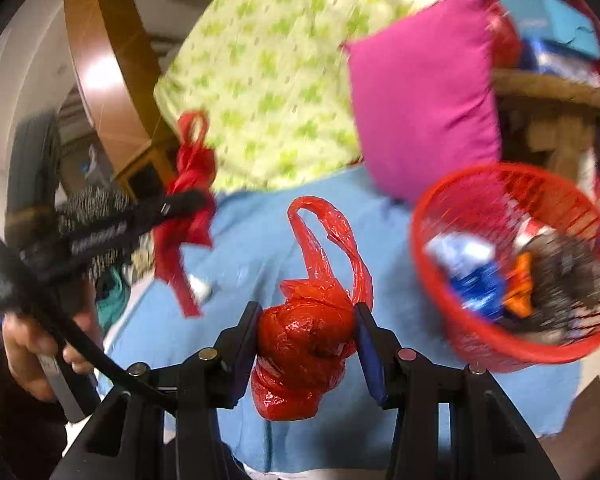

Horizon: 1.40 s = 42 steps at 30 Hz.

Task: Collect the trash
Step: 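Lift the red bag and ribbon bow and carry both over the basket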

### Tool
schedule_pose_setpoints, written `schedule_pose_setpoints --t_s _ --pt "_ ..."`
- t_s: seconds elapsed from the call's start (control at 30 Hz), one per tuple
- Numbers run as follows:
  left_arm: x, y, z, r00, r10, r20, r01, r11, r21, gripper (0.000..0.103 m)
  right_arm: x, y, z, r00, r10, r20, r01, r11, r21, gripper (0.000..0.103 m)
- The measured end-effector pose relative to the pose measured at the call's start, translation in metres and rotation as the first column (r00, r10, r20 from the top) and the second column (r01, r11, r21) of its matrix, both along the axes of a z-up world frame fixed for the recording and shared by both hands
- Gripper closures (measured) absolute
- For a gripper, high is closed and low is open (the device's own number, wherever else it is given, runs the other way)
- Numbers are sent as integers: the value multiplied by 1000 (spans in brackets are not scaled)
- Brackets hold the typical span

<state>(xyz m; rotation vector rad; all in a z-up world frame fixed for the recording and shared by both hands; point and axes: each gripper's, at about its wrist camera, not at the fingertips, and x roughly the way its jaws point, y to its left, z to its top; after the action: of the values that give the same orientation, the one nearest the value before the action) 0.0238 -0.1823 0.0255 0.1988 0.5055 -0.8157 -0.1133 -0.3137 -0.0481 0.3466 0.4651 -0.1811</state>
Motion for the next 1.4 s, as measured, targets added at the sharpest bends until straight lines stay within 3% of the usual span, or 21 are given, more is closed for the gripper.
schedule_pose_setpoints --t_s 0.27,0.5,1.07,1.4 --pt "-34 -11 30 997 -50 61 53 998 -38 65 -74 -47 51 976 -172 130 172 985 12 54" --pt "-53 -35 36 991 -107 78 109 994 -25 65 -110 -78 77 943 -270 196 269 962 32 54" --pt "-87 -97 29 974 -172 148 162 984 73 65 -132 -98 79 917 -319 242 308 948 81 54" --pt "-90 -120 19 970 -193 146 178 977 114 64 -127 -111 73 914 -336 228 320 941 105 54"
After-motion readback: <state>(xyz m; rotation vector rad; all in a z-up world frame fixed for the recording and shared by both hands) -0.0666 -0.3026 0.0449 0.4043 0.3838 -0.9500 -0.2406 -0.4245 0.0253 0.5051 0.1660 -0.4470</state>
